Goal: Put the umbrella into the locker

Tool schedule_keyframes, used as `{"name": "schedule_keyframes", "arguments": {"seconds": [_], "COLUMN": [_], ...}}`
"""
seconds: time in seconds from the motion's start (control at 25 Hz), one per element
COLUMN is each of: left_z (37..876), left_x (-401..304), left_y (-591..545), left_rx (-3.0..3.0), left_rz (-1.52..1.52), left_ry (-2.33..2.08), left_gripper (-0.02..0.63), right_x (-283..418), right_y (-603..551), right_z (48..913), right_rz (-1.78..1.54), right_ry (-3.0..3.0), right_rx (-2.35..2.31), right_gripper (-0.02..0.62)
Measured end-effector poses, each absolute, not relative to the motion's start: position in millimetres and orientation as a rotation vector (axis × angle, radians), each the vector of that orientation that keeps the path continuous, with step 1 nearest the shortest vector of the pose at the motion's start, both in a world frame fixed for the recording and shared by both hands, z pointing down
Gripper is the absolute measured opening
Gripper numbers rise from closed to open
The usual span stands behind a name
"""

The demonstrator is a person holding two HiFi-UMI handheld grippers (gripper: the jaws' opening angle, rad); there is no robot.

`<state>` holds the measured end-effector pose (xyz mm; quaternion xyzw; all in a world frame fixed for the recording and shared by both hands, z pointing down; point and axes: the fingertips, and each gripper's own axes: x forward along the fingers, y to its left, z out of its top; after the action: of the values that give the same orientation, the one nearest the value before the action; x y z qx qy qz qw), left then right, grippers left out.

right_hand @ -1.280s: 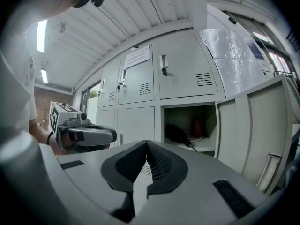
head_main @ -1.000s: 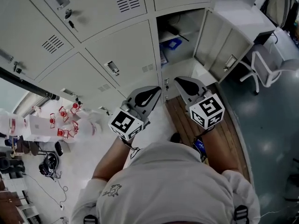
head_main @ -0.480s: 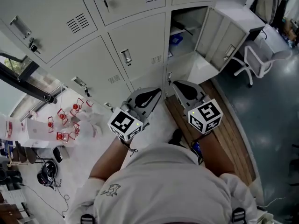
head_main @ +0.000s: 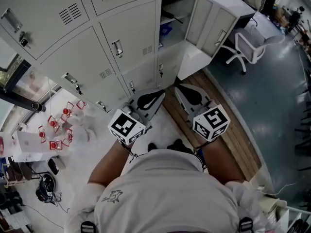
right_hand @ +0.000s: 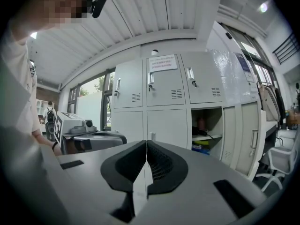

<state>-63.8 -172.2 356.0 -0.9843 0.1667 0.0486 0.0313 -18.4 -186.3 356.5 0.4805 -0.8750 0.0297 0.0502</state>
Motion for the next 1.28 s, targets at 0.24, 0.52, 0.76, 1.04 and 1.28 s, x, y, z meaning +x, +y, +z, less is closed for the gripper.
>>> {"name": "schedule_keyframes", "arguments": {"seconds": [0.24, 0.52, 0.76, 1.04, 1.28], "left_z": [355.7, 349.3, 356.4, 371.5, 365.4], "left_x": [-48.6, -8.7, 39.9, 58.9, 66.2], "left_y": [-138.0, -90.1, -23.0, 38.7, 69.2], "left_rx": [-3.038, -3.025, -3.023, -3.025, -3.004], "left_rz": [0.160, 0.164, 0.145, 0.168, 0.161], "left_ry": [0.530, 0.614, 0.608, 0.692, 0.713], "left_gripper": [0.011, 0.011, 0.011, 0.012, 0.012], "right_x": [-5.4, 35.2, 77.1, 104.4, 107.5], "right_y": [-151.0, -98.8, -33.5, 33.7, 66.9], "right_z": [355.3, 351.3, 356.1, 372.2, 364.7], "right_rz": [0.113, 0.119, 0.123, 0.115, 0.115], "right_ry": [-2.712, -2.754, -2.771, -2.779, -2.823], "right_rx": [1.462, 1.425, 1.409, 1.368, 1.314], "right_gripper": [0.043, 0.043, 0.043, 0.041, 0.041]}}
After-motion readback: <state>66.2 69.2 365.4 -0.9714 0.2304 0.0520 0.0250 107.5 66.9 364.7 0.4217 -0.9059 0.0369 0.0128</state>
